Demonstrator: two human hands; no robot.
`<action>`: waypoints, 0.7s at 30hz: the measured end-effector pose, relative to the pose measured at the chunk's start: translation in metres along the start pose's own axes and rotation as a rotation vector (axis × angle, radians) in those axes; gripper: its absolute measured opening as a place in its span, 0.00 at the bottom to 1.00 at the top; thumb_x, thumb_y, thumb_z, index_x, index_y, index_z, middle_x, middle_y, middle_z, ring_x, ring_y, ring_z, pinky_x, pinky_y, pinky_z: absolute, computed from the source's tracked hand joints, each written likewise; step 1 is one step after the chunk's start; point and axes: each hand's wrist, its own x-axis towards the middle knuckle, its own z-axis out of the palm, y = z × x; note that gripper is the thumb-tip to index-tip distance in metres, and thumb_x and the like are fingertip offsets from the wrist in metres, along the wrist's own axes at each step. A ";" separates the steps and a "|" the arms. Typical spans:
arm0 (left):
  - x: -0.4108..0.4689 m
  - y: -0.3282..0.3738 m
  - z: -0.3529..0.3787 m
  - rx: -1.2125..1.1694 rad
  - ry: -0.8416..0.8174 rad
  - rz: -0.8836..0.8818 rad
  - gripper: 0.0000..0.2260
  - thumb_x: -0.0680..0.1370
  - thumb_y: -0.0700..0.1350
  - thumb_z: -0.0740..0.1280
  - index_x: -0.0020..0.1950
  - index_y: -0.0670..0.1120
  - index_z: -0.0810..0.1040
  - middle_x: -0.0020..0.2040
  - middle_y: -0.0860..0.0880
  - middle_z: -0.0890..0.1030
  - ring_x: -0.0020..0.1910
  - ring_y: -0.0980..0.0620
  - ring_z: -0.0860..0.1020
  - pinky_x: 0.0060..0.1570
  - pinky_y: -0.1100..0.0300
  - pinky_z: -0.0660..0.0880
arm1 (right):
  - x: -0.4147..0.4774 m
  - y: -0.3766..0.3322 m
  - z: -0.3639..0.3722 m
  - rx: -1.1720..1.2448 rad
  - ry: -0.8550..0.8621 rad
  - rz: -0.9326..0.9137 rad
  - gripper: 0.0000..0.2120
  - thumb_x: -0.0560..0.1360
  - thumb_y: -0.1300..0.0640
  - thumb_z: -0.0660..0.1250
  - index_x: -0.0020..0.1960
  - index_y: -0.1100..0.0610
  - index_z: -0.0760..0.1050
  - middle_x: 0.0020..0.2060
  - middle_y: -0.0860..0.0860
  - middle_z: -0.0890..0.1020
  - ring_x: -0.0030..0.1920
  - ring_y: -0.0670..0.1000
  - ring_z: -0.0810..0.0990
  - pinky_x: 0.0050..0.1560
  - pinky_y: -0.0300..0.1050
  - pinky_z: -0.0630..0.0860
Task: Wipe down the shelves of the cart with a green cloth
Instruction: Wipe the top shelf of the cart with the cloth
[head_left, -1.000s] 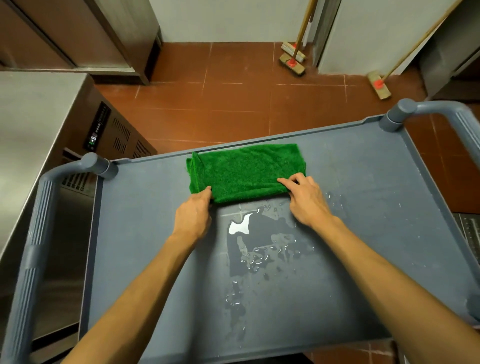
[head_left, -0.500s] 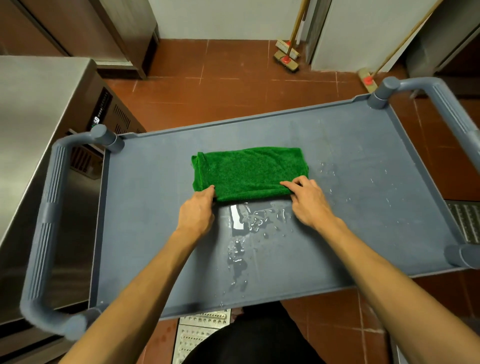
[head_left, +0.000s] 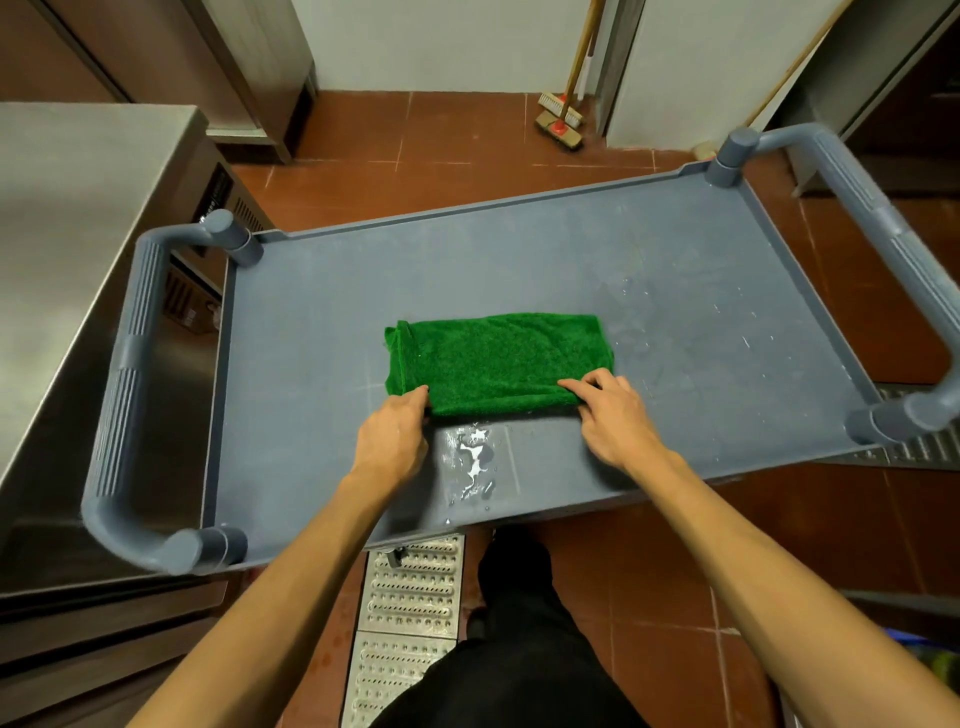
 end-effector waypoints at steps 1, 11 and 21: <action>-0.008 0.000 0.002 0.002 0.003 0.004 0.13 0.76 0.34 0.61 0.61 0.41 0.73 0.53 0.41 0.82 0.48 0.39 0.79 0.42 0.46 0.78 | -0.007 -0.001 0.001 -0.006 -0.008 0.003 0.22 0.79 0.61 0.59 0.72 0.48 0.69 0.60 0.52 0.73 0.60 0.56 0.69 0.64 0.51 0.68; -0.064 0.001 0.011 -0.014 0.025 -0.007 0.10 0.77 0.37 0.62 0.57 0.42 0.74 0.51 0.39 0.82 0.45 0.36 0.79 0.40 0.48 0.77 | -0.060 -0.007 0.005 -0.034 -0.067 0.000 0.22 0.80 0.60 0.58 0.73 0.47 0.68 0.61 0.51 0.73 0.60 0.55 0.69 0.65 0.50 0.68; -0.108 0.000 0.015 -0.020 -0.007 0.005 0.07 0.81 0.43 0.60 0.57 0.43 0.73 0.50 0.37 0.82 0.46 0.35 0.79 0.42 0.46 0.76 | -0.087 -0.011 -0.002 -0.188 -0.195 -0.029 0.22 0.80 0.58 0.57 0.73 0.46 0.68 0.64 0.52 0.73 0.61 0.58 0.71 0.64 0.52 0.68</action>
